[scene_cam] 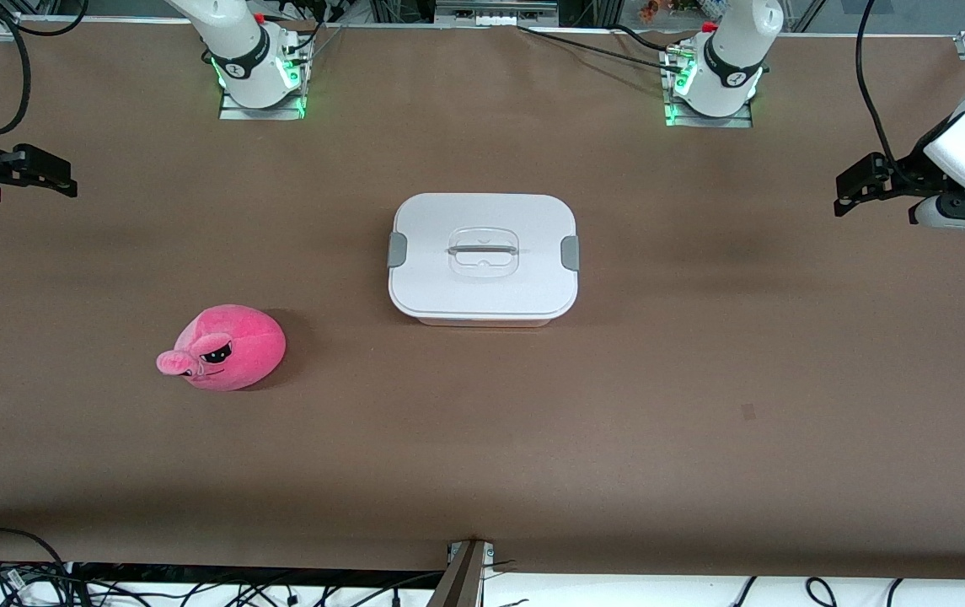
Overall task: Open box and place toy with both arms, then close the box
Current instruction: 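Move the left gripper toward the lid while the right gripper approaches the plush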
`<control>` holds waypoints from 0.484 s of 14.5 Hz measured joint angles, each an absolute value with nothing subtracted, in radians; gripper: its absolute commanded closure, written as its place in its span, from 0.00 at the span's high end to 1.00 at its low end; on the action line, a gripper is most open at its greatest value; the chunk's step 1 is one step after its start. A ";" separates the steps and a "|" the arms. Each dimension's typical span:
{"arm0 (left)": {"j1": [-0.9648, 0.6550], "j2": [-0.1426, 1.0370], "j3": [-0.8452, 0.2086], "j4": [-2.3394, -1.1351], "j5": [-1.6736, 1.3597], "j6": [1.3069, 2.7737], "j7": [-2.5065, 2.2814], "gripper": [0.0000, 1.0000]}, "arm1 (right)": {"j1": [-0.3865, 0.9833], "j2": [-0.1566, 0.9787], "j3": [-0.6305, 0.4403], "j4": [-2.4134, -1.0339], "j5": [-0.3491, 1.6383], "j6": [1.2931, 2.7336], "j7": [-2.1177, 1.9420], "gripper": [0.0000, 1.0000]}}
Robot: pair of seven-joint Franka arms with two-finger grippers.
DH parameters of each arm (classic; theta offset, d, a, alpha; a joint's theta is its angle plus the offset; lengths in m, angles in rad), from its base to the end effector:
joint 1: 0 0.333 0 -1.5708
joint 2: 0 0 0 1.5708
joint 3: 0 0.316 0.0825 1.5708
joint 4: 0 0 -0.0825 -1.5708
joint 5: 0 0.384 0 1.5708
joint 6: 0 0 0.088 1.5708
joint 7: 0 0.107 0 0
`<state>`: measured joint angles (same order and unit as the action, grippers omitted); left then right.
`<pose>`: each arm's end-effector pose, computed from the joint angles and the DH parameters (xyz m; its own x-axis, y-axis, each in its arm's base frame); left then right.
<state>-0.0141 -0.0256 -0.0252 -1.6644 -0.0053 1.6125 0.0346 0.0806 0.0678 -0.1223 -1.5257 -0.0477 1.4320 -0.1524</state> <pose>0.5478 -0.0223 0.5979 0.9969 -0.0736 -0.0261 -0.0735 -0.9973 0.0055 0.5584 -0.0266 0.5971 0.9806 0.1032 -0.1667 0.1098 -0.9935 0.0310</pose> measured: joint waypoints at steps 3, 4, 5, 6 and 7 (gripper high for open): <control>-0.013 -0.023 -0.025 -1.664 -0.005 1.613 0.035 1.00 | 0.081 0.071 -0.122 -1.526 -0.048 1.432 -0.152 1.00; -0.013 -0.021 -0.025 -1.663 -0.005 1.613 0.035 1.00 | 0.081 0.072 -0.122 -1.526 -0.048 1.432 -0.152 1.00; -0.013 -0.020 -0.026 -1.661 -0.005 1.611 0.036 1.00 | 0.081 0.074 -0.122 -1.526 -0.048 1.432 -0.152 1.00; -0.014 -0.019 -0.028 -1.659 -0.005 1.601 0.037 1.00 | 0.081 0.076 -0.122 -1.526 -0.048 1.432 -0.152 1.00; -0.018 -0.018 -0.033 -1.658 -0.005 1.579 0.040 1.00 | 0.081 0.078 -0.122 -1.526 -0.048 1.432 -0.152 1.00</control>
